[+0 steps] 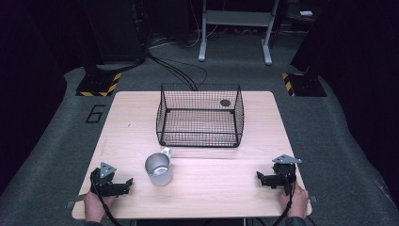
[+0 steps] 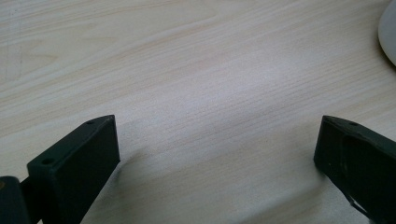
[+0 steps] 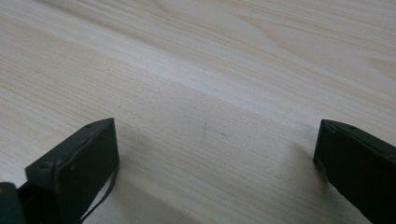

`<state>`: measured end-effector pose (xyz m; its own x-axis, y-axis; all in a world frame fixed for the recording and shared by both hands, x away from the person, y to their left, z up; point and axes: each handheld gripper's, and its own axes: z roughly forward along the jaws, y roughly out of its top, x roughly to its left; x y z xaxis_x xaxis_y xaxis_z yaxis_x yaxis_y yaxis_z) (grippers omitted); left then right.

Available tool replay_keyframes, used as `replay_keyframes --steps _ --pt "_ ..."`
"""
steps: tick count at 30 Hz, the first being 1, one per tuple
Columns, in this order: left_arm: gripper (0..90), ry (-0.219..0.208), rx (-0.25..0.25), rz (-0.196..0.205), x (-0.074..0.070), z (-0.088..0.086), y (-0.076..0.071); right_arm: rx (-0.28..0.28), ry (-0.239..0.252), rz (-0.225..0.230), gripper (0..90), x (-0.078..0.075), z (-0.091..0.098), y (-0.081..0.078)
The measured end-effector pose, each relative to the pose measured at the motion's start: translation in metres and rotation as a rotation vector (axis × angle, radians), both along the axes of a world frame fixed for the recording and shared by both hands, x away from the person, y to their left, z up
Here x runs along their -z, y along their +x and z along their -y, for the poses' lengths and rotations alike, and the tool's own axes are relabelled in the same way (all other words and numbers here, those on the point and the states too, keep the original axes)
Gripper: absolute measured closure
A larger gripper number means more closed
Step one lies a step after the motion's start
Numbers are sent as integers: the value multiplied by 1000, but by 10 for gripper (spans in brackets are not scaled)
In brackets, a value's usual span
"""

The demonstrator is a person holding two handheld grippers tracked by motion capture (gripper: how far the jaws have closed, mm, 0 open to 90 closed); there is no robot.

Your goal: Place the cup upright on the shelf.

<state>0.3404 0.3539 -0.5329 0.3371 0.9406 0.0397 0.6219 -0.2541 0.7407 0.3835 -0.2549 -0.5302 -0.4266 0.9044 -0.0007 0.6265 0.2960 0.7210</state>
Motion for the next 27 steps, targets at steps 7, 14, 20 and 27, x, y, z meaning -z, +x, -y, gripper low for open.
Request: replay_keyframes --steps 7,14,20,27 --pt "1 -23 18 -33 0 -3 2 -4 0 1 0 0 0 0" --pt "0 -49 52 -35 -1 -6 -2 -5 -1 1 0 0 0 0" --pt "0 -102 82 -36 -2 -9 -12 -4 0 1 0 0 0 0" --pt "0 -140 114 -13 -16 -3 -24 -4 0 1 0 0 0 0"
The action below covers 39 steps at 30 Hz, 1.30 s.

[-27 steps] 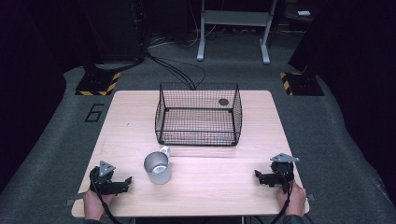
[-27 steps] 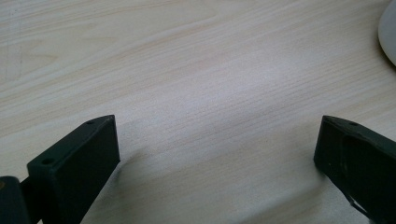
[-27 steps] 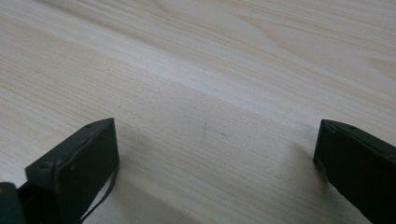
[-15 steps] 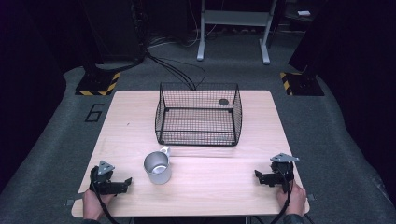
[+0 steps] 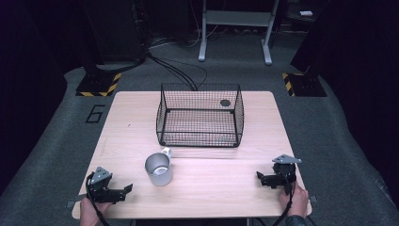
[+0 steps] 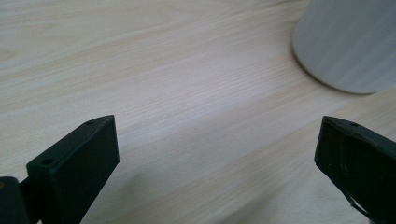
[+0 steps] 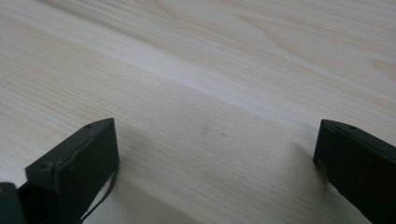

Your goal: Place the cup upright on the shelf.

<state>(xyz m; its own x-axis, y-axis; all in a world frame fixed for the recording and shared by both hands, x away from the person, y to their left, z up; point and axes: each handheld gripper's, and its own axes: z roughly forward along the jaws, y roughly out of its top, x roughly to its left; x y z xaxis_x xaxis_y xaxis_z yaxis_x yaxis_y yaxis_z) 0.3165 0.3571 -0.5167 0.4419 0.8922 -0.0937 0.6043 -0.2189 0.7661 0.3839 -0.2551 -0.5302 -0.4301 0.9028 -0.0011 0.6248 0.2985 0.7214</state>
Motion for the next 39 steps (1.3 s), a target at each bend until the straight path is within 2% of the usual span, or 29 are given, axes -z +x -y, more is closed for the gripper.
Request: replay_keyframes --steps 5,6,10,11,14,15,16,19,23,26,29,32,36,37,39 --pt "0 -14 32 14 -13 9 -7 0 0 0 0 0 0 0" --pt "0 -11 34 27 -15 11 -8 -1 -1 0 0 0 0 0" --pt "0 -4 73 38 -26 19 -13 -1 -1 0 0 0 0 0" --pt "0 -16 71 48 -27 22 -13 -1 -1 0 0 0 0 0" --pt "0 -21 93 55 -35 25 -15 -1 -1 0 0 0 0 0" --pt "0 -25 112 69 -42 29 -17 0 0 0 0 0 0 0" --pt "0 -25 112 69 -42 29 -17 0 0 0 0 0 0 0" --pt "0 -48 142 94 -54 39 -18 -1 0 0 0 0 0 0" --pt "0 -40 177 103 -63 51 -17 0 0 0 0 0 0 0" --pt "0 -29 194 116 -66 66 -11 0 0 0 0 0 0 0" --pt "0 -35 197 120 -67 75 -5 0 0 0 0 0 0 0" --pt "0 -33 205 109 -68 81 -1 -1 0 0 0 0 0 0" --pt "0 1 193 106 -69 92 9 -2 0 0 0 0 0 0" --pt "0 22 183 108 -70 97 13 -2 -1 0 0 0 0 0" --pt "0 25 178 108 -69 101 17 -2 -1 0 0 0 0 0"
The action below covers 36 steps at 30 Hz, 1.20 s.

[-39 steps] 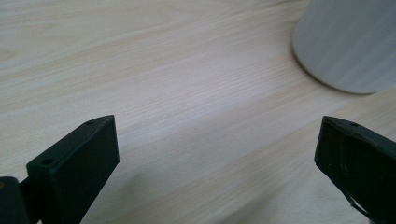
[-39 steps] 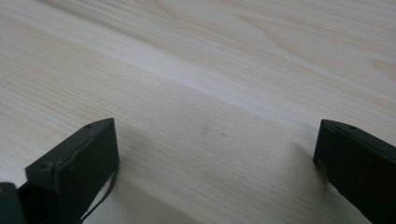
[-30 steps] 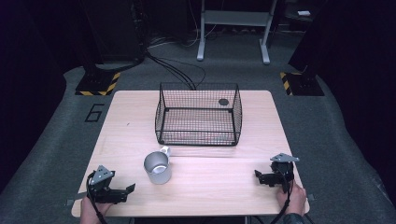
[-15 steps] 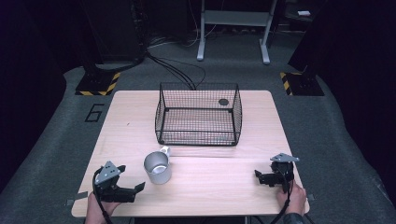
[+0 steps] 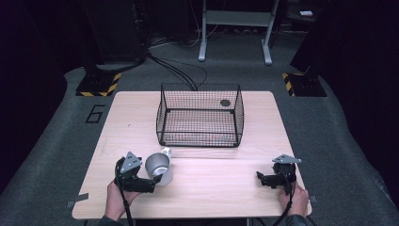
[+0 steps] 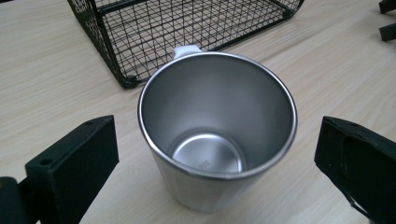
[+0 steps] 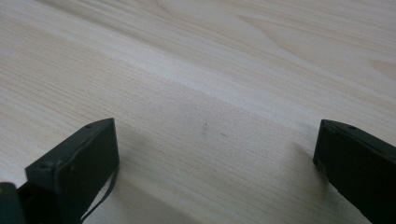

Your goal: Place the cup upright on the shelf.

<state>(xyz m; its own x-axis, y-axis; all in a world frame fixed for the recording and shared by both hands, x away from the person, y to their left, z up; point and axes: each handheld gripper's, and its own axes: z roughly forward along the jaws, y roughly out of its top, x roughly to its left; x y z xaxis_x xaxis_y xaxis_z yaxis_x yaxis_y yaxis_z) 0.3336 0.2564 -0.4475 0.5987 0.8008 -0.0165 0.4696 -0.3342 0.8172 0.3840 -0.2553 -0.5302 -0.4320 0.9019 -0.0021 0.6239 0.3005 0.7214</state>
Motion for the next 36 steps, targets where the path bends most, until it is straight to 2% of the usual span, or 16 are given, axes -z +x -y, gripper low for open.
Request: replay_keyframes --steps 7,15,23,24,28,29,30,36 --pt "0 1 4 -17 5 11 10 0 0 0 0 0 0 0" --pt "19 50 -26 -17 6 22 18 0 0 0 0 0 0 0" --pt "49 44 -29 -35 10 25 24 1 1 0 0 0 0 0" --pt "49 33 -35 -39 11 25 24 0 0 0 0 0 0 0" --pt "51 31 -36 -36 13 25 25 0 0 0 0 0 0 0" --pt "52 17 -47 -34 15 26 25 0 0 0 0 0 0 0" --pt "52 18 -45 -46 15 26 25 0 0 0 0 0 0 0" --pt "59 24 -48 -53 13 26 25 0 0 1 0 0 0 0"
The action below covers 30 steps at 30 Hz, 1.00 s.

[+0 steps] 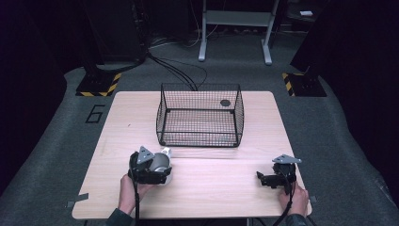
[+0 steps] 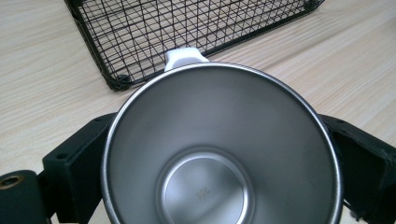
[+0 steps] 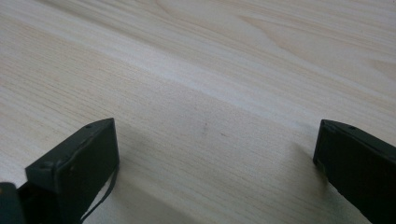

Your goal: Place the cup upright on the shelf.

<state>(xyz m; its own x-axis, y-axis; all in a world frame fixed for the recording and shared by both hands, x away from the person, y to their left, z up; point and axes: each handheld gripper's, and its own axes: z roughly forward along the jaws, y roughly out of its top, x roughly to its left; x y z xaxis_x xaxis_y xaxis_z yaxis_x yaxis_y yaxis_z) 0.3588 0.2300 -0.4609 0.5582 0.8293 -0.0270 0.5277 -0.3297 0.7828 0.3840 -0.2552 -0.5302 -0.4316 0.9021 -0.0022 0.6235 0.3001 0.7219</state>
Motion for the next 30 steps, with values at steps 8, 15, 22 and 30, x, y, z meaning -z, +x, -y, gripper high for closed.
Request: replay_keyframes --steps 8,15,22,30 --pt "61 -18 21 8 0 -4 0 0 0 -1 0 0 0 0" --pt "61 -23 52 14 -8 -8 -2 0 0 -1 0 0 0 0" --pt "61 -40 89 28 -26 -10 -3 -2 0 -1 0 0 0 0" --pt "61 -46 119 48 -43 -7 0 -2 0 0 0 0 0 0"
